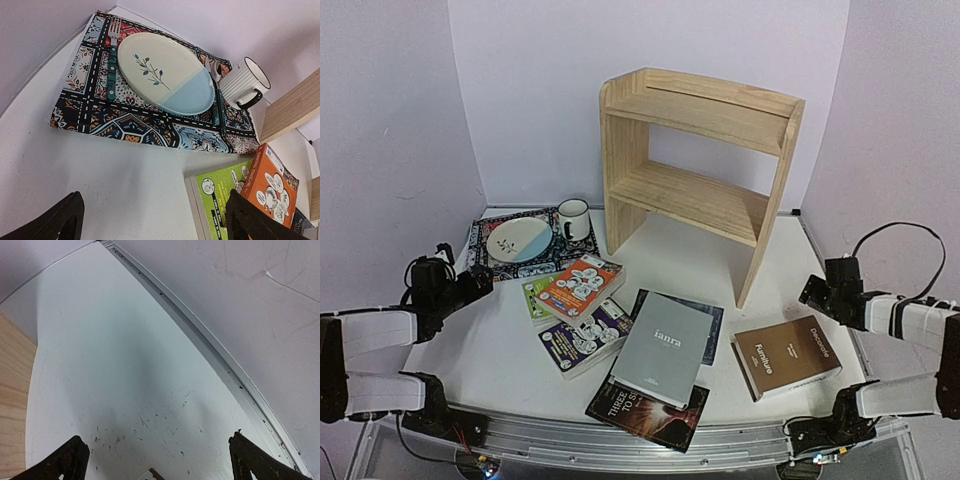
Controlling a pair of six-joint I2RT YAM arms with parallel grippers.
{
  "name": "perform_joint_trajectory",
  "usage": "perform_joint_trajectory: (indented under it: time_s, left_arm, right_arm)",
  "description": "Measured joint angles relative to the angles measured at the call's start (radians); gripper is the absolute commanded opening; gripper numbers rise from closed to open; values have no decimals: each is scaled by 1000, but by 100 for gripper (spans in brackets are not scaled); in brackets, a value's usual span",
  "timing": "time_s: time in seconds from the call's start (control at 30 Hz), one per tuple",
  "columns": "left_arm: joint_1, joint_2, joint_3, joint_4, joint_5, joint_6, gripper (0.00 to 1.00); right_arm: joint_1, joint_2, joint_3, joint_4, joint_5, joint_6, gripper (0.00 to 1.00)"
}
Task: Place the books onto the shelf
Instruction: Pick up the book from the book pile.
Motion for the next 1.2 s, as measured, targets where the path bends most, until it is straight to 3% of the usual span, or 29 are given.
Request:
perform_joint_trajectory:
  time_s: [0.37, 0.6, 0.67, 0.83, 1.2]
  left_arm:
    - [0, -192, -42, -22, 156, -107, 100]
    - [-21, -135, -41, -23, 317, -172, 99]
    - [-78, -90, -34, -28, 331, -197, 99]
    - [-364, -8, 48, -42, 306, -237, 99]
    - [-648, 166, 189, -31, 247, -306, 98]
  right_arm:
    - [0, -181, 159, -268, -90, 36, 98]
    - [0, -192, 220, -408, -218, 36, 98]
    - [0, -184, 241, -441, -277, 32, 98]
    - [0, -151, 284, -490, -412, 12, 98]
    - [0, -165, 281, -531, -659, 6, 98]
